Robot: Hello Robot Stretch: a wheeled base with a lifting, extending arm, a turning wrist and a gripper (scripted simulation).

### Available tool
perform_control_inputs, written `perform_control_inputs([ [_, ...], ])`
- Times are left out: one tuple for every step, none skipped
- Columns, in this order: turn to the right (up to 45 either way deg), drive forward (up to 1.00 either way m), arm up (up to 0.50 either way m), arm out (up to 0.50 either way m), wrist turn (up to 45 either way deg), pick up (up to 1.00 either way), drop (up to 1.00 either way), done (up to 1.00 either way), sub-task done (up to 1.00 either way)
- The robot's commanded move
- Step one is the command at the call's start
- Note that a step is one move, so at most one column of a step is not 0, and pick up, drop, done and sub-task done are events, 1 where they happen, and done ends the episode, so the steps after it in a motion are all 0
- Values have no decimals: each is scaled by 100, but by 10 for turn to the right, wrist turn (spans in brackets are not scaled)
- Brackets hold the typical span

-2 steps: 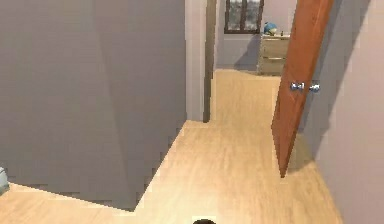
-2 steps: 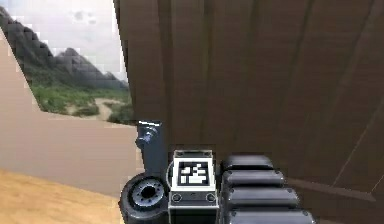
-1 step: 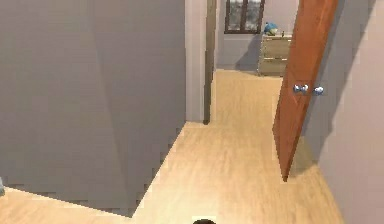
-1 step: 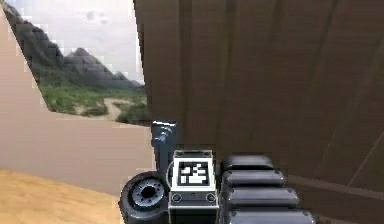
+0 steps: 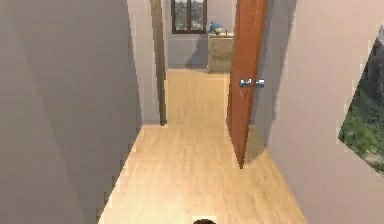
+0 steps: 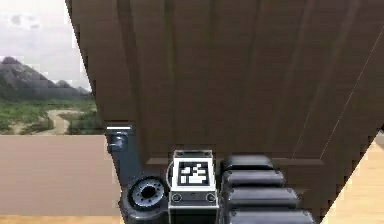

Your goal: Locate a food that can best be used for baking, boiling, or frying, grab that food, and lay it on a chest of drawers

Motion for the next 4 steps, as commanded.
perform_control_inputs([
  [0, 100, 0, 0, 0, 0, 0, 0, 0],
  [0, 90, 0, 0, 0, 0, 0, 0, 0],
  [90, 0, 0, 0, 0, 0, 0, 0, 0],
  [0, 90, 0, 0, 0, 0, 0, 0, 0],
])
